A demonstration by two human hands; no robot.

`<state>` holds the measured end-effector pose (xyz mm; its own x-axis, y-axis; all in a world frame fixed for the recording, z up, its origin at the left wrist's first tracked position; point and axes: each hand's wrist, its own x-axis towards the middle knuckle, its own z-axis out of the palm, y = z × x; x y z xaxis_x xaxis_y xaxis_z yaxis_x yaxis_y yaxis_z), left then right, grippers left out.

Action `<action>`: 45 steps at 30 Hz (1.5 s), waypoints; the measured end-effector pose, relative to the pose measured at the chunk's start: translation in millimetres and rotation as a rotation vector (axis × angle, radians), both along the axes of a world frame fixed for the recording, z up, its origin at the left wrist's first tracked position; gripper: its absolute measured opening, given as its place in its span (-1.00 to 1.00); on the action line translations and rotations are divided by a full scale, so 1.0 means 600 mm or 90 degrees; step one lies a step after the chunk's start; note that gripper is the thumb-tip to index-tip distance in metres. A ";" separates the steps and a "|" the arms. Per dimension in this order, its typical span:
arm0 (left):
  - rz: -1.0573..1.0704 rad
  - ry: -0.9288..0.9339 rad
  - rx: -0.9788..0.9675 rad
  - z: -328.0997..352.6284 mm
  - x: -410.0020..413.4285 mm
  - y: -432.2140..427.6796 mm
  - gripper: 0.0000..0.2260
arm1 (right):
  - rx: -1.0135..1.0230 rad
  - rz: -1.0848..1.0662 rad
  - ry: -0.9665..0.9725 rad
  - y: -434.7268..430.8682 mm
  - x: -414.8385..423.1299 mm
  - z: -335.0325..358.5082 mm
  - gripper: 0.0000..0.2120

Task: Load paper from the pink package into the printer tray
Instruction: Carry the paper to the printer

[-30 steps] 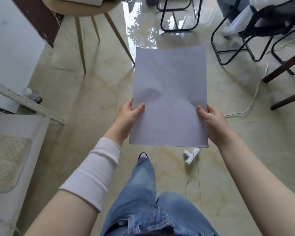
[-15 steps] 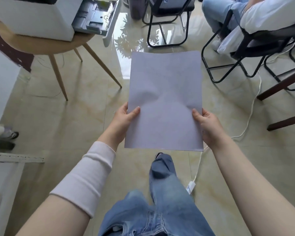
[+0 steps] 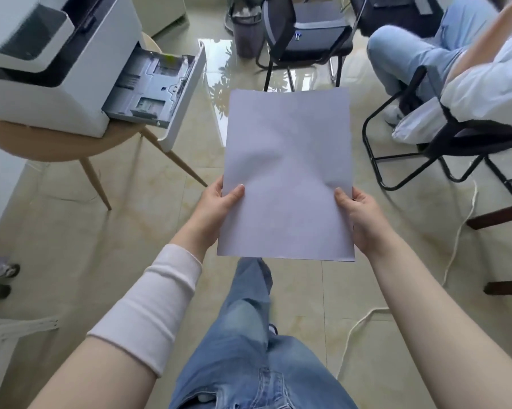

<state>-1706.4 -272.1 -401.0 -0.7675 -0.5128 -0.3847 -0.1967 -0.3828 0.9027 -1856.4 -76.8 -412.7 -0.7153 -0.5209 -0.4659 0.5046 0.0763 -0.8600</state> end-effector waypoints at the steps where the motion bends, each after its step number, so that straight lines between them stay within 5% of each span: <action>1: 0.005 0.003 -0.001 -0.003 -0.028 -0.022 -0.86 | -0.003 0.001 0.002 -0.022 -0.028 0.001 -0.82; 16: 0.059 -0.022 0.042 -0.028 -0.395 -0.261 -0.80 | 0.047 0.041 0.022 -0.276 -0.408 0.004 -0.85; 25: 0.210 -0.078 0.038 -0.033 -0.558 -0.325 -0.85 | 0.054 0.206 0.015 -0.405 -0.631 0.010 -0.85; 33: 0.410 -0.117 0.054 -0.020 -0.556 -0.393 -0.84 | 0.107 0.425 0.027 -0.597 -0.690 0.009 -0.86; 45: 0.695 -0.119 0.165 -0.060 -0.440 -0.439 -0.76 | 0.243 0.707 0.079 -0.839 -0.579 -0.025 -0.88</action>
<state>-1970.2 -535.8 -437.0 0.1215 -0.7608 -0.6376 0.2333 -0.6024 0.7633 -2204.0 -580.4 -427.9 -0.0098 -0.7280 -0.6856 -0.0863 0.6836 -0.7247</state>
